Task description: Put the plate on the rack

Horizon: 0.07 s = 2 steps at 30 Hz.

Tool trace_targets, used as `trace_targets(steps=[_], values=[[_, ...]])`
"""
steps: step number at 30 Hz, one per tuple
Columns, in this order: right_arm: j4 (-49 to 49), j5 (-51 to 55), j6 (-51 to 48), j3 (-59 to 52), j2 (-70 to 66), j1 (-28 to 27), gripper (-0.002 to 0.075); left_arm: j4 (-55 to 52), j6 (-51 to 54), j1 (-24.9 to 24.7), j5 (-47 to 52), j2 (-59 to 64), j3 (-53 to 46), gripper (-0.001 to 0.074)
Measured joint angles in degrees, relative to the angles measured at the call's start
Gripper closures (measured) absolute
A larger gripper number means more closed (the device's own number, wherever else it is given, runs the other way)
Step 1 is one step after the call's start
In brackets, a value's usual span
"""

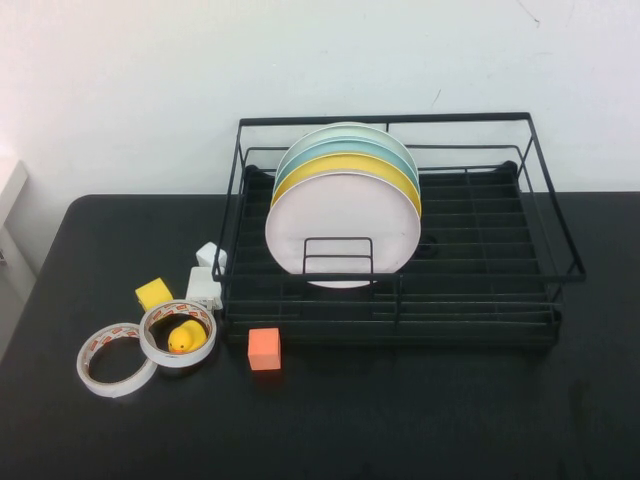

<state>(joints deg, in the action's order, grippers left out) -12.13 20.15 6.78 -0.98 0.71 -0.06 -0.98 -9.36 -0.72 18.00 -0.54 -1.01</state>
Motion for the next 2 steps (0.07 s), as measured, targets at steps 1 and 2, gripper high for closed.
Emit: trace_targets(steps=[1, 2], values=[[0.0, 0.0, 0.0, 0.0, 0.0, 0.0, 0.0728, 0.0, 0.0, 0.0, 0.0, 0.0, 0.0, 0.0737], [0.0, 0.0, 0.0, 0.0, 0.0, 0.0, 0.0728, 0.0, 0.0, 0.0, 0.0, 0.0, 0.0, 0.0737]])
